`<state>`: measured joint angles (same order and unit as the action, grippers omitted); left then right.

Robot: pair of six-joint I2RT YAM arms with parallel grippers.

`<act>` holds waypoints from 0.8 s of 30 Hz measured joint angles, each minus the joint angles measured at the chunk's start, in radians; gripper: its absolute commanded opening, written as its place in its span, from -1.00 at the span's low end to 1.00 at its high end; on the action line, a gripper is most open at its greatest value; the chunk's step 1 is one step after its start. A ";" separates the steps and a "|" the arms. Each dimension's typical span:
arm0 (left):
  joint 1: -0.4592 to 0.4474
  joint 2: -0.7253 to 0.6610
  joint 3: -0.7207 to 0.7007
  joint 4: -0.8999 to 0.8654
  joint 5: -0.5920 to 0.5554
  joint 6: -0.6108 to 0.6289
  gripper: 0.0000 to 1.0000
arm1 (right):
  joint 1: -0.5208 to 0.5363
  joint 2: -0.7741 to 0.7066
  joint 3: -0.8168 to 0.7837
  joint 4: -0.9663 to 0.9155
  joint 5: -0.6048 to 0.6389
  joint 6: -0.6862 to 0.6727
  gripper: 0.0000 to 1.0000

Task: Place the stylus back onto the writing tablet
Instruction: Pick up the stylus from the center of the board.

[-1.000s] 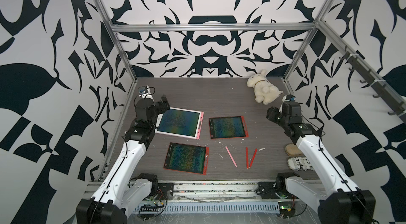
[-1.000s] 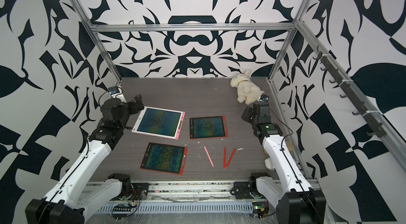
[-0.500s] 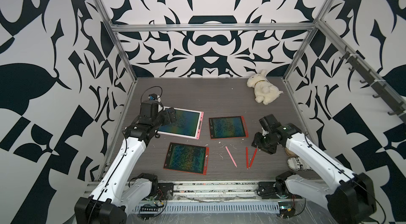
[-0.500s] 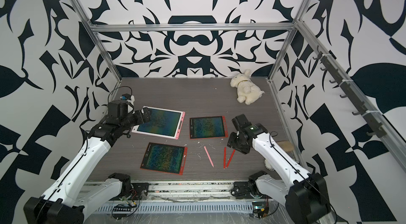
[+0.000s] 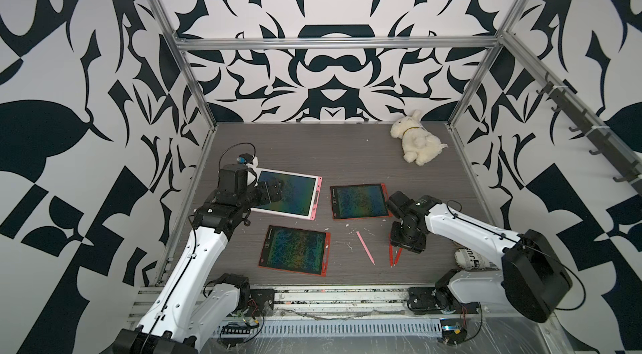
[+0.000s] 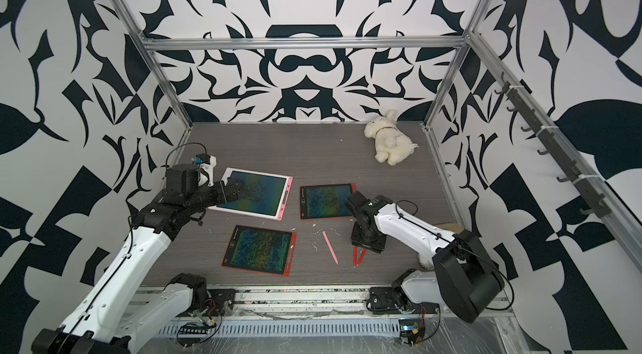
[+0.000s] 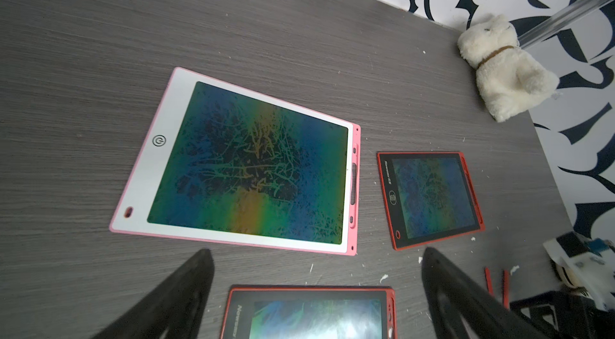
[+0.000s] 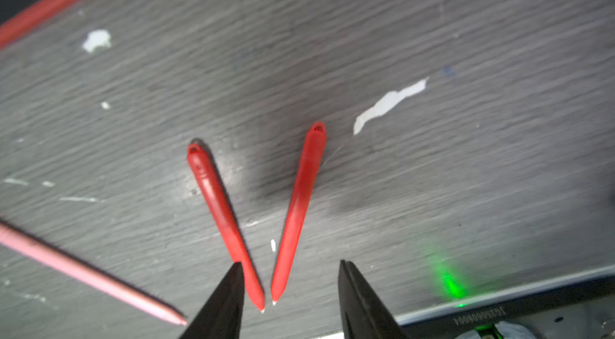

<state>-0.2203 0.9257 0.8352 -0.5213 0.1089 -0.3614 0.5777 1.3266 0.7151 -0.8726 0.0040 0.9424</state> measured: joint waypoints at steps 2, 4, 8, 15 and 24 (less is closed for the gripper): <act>-0.003 0.006 0.000 0.000 0.016 0.002 0.99 | 0.000 0.022 -0.002 0.014 0.010 0.003 -0.11; -0.006 0.008 0.000 0.000 0.031 0.003 0.99 | 0.000 0.044 -0.005 0.031 0.019 0.005 -0.13; -0.010 0.012 0.000 0.000 0.048 0.007 0.99 | 0.000 0.077 -0.007 0.063 0.032 0.008 -0.25; -0.016 0.025 0.000 0.000 0.058 0.007 0.99 | 0.000 0.091 -0.017 0.108 0.055 0.006 -0.35; -0.023 0.028 0.000 0.000 0.064 0.010 0.99 | -0.005 0.098 -0.021 0.134 0.044 -0.010 -0.59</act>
<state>-0.2436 0.9535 0.8352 -0.5209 0.1726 -0.3511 0.5728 1.4250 0.6941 -0.7391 0.0483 0.9321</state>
